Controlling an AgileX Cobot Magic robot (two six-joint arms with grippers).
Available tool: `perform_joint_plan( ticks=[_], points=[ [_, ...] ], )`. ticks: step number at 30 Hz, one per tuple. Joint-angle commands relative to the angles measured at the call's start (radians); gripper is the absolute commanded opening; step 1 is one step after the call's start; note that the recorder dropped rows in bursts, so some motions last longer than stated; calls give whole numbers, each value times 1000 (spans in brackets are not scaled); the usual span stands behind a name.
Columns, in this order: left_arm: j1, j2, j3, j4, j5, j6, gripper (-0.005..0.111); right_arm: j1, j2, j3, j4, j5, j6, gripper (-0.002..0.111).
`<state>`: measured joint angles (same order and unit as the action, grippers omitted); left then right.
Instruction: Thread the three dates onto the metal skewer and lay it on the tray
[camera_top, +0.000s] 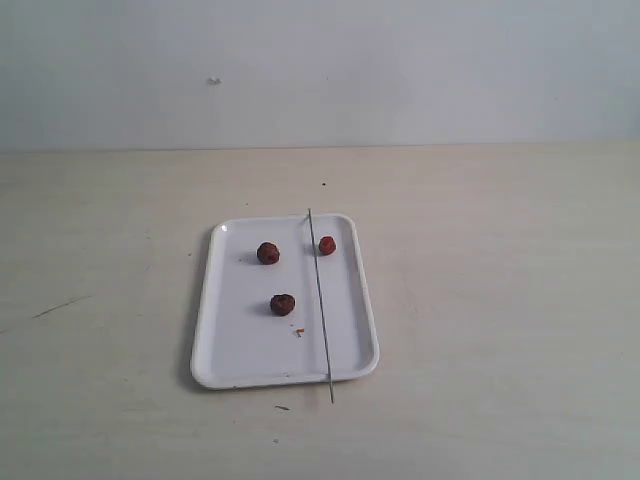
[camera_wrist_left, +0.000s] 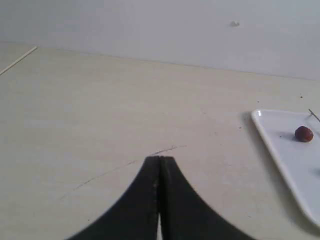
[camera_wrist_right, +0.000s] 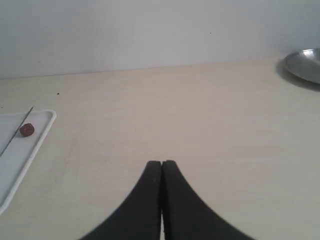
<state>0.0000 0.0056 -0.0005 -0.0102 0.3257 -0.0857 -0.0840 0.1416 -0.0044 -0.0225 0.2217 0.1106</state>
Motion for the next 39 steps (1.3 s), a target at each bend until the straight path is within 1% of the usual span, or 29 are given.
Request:
perform_joint_plan(
  ticks=[1, 3, 6, 10, 12, 13, 15, 16, 17, 19, 20, 21, 22, 25, 26, 28, 30, 31, 32, 33, 34, 35, 37, 39],
  points=[
    [2, -6, 0, 1, -5, 3, 0, -4, -5, 4, -80, -100, -103, 0],
    [2, -6, 0, 1, -5, 3, 0, -4, -5, 4, -82, -278, -98, 0],
    [2, -6, 0, 1, -5, 3, 0, -4, -5, 4, -82, -481, -35, 0],
    [2, -6, 0, 1, -5, 3, 0, -4, -5, 4, -82, -635, 40, 0],
    [2, -6, 0, 1, -5, 3, 0, -4, -5, 4, -48, -758, 324, 0],
    [2, -6, 0, 1, -5, 3, 0, -4, -5, -23, -55, -771, 370, 0],
    [2, -6, 0, 1, -5, 3, 0, -4, 56, -173, -85, -615, 362, 0],
    [2, -6, 0, 1, -5, 3, 0, -4, 164, -314, -85, -460, 362, 0],
    [2, -6, 0, 1, -5, 3, 0, -4, 222, -373, -85, -407, 362, 0],
    [2, -6, 0, 1, -5, 3, 0, -4, 491, -599, -116, -162, 360, 0],
    [2, -6, 0, 1, -5, 3, 0, 6, 646, -743, -118, 46, 316, 0],
    [2, -6, 0, 1, -5, 3, 0, 16, 721, -835, -106, 165, 242, 0],
    [2, -6, 0, 1, -5, 3, 0, 35, 829, -925, -80, 340, 138, 0],
    [2, -6, 0, 1, -5, 3, 0, 86, 1057, -1143, 28, 659, 0, 0],
    [2, -6, 0, 1, -5, 3, 0, 114, 1114, -1184, 64, 737, -16, 0],
    [2, -6, 0, 1, -5, 3, 0, 189, 1243, -1251, 146, 826, -29, 0],
    [2, -6, 0, 1, -5, 3, 0, 261, 1343, -1275, 165, 844, -29, 0],
    [2, -6, 0, 1, -5, 3, 0, 320, 1404, -1285, 163, 835, -25, 0],
    [2, -6, 0, 1, -5, 3, 0, 359, 1442, -1291, 154, 816, -10, 0],
    [2, -6, 0, 1, -5, 3, 0, 441, 1535, -1304, 140, 754, 20, 0],
    [2, -6, 0, 1, -5, 3, 0, 472, 1571, -1313, 133, 725, 27, 0],
    [2, -6, 0, 1, -5, 3, 0, 518, 1658, -1347, 114, 694, 56, 0],
    [2, -6, 0, 1, -5, 3, 0, 562, 1763, -1414, 78, 705, 110, 0],
    [2, -6, 0, 1, -5, 3, 0, 599, 1846, -1474, 66, 708, 118, 0]
  ],
)
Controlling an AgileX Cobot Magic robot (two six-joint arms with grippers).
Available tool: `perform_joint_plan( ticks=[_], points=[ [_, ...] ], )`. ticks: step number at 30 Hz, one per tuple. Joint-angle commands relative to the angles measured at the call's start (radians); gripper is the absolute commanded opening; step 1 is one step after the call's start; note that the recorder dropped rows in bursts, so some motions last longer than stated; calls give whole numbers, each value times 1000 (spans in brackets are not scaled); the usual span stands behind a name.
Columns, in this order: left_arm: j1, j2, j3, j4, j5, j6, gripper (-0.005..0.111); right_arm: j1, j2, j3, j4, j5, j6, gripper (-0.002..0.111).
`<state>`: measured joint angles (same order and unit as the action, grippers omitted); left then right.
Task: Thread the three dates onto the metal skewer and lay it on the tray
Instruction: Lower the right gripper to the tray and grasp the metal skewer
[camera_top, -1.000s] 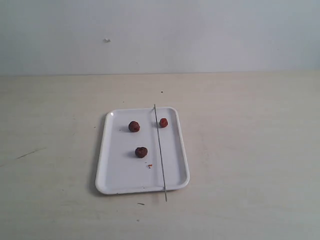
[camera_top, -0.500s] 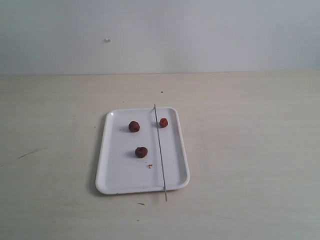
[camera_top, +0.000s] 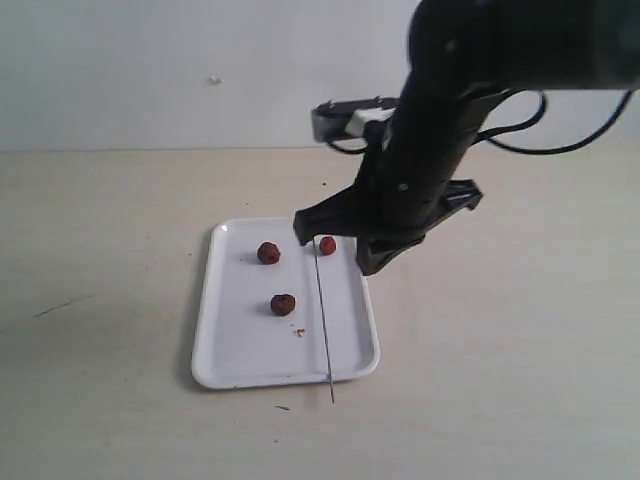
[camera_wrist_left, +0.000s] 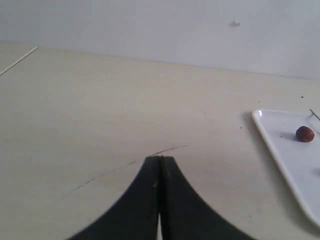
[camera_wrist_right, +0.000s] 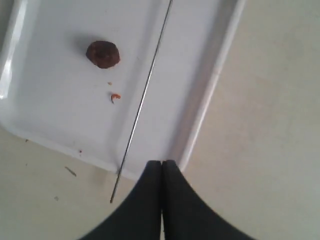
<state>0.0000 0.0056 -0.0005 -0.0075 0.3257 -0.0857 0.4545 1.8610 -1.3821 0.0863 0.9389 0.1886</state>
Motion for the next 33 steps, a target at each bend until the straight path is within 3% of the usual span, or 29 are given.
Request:
perform_joint_plan(
  ticks=[1, 4, 8, 12, 33],
  points=[
    [2, -6, 0, -1, -5, 3, 0, 71, 144, -116, -43, -7, 40, 0],
    [2, -6, 0, -1, -5, 3, 0, 103, 219, -192, -73, 2, 48, 4],
    [2, -6, 0, -1, -5, 3, 0, 103, 274, -207, -86, 54, 90, 23],
    [2, -6, 0, -1, -5, 3, 0, 103, 301, -207, -106, 56, 143, 31],
    [2, -6, 0, -1, -5, 3, 0, 103, 402, -207, -119, 31, 278, 29]
  ],
)
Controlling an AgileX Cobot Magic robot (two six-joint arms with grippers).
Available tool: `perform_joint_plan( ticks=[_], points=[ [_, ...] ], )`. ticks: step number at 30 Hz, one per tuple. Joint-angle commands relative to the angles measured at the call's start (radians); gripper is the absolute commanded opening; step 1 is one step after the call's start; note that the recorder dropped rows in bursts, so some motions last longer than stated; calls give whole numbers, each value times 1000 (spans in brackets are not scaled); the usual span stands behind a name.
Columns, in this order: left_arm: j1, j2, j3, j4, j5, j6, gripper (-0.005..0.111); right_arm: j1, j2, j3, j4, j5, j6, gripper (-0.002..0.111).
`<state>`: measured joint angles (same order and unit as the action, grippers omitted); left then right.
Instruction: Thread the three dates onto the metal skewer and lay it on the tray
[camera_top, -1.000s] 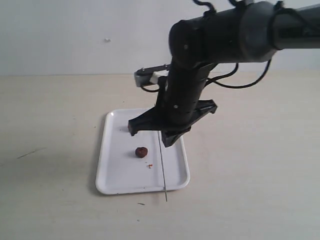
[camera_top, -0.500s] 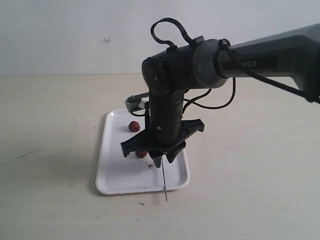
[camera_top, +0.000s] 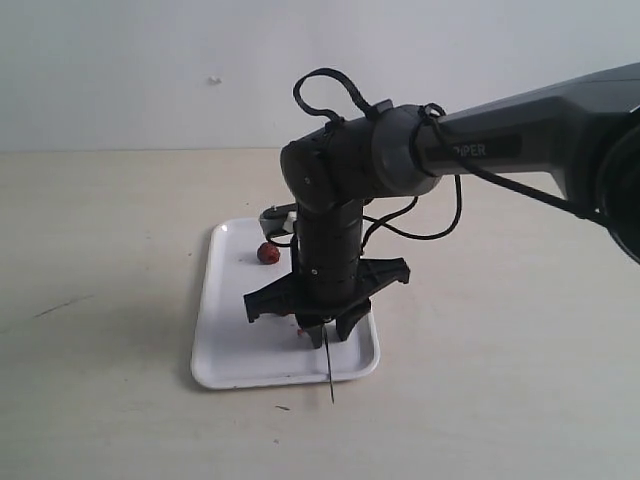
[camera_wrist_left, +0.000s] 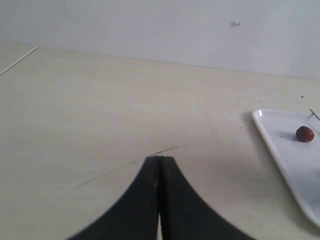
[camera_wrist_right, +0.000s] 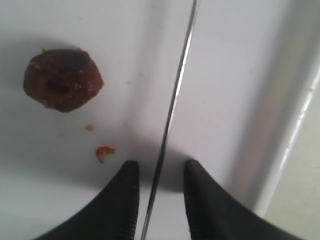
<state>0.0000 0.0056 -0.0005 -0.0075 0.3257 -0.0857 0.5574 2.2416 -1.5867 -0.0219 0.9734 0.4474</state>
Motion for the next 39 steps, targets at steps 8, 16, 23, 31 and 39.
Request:
perform_joint_plan(
  ticks=[8, 16, 23, 31, 39],
  points=[
    [2, -6, 0, -1, -5, 3, 0, 0, 9, -2, -11, 33, 55, 0],
    [2, -6, 0, -1, -5, 3, 0, 0, -53, -2, -26, 25, 103, 0],
    [2, -6, 0, -1, -5, 3, 0, 0, -212, -2, -125, 27, 167, 0],
    [2, -6, 0, -1, -5, 3, 0, 0, -419, -2, -204, 153, 64, 0],
    [2, -6, 0, -1, -5, 3, 0, 0, -528, 17, -329, 248, -108, 0]
  ],
)
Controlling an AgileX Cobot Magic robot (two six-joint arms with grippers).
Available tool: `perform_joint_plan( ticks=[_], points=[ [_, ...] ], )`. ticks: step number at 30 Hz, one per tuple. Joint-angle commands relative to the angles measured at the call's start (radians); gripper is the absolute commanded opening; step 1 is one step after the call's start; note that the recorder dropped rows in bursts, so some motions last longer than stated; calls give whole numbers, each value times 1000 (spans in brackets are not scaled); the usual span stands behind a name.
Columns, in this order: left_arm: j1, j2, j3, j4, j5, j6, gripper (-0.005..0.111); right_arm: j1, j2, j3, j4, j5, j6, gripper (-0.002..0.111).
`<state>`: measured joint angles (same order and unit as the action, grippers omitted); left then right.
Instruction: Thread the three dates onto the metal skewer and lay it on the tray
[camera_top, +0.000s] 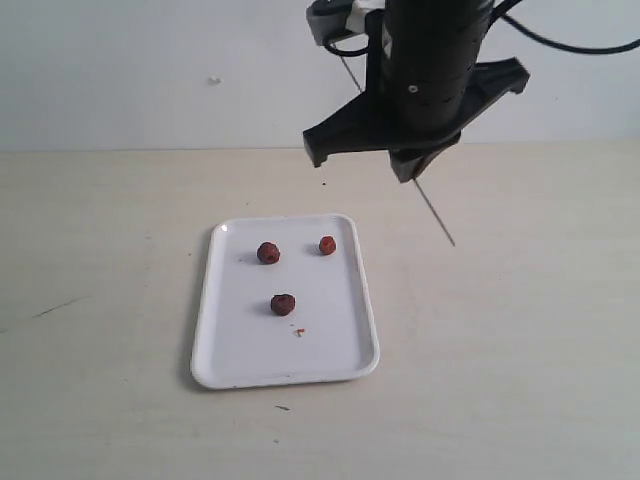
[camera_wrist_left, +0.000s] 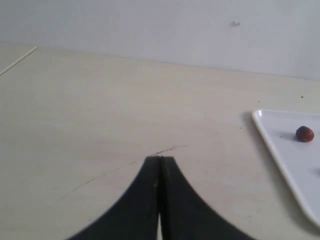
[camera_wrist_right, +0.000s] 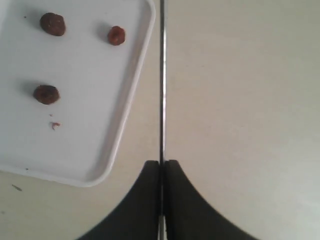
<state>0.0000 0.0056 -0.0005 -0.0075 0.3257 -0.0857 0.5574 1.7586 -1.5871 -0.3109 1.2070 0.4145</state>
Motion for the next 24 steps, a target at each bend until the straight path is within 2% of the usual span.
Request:
perform_joint_plan(
  ticks=[1, 14, 17, 24],
  points=[
    [2, -6, 0, -1, -5, 3, 0, 0, -56, 29, -31, 14, -83, 0],
    [2, -6, 0, -1, -5, 3, 0, 0, -72, 211, -64, -30, -109, 0],
    [2, -6, 0, 38, -33, 74, 0, 0, -72, 229, -124, -19, -109, 0],
    [2, -6, 0, -147, -148, -74, 0, 0, -70, 229, -296, -92, -108, 0]
  ],
)
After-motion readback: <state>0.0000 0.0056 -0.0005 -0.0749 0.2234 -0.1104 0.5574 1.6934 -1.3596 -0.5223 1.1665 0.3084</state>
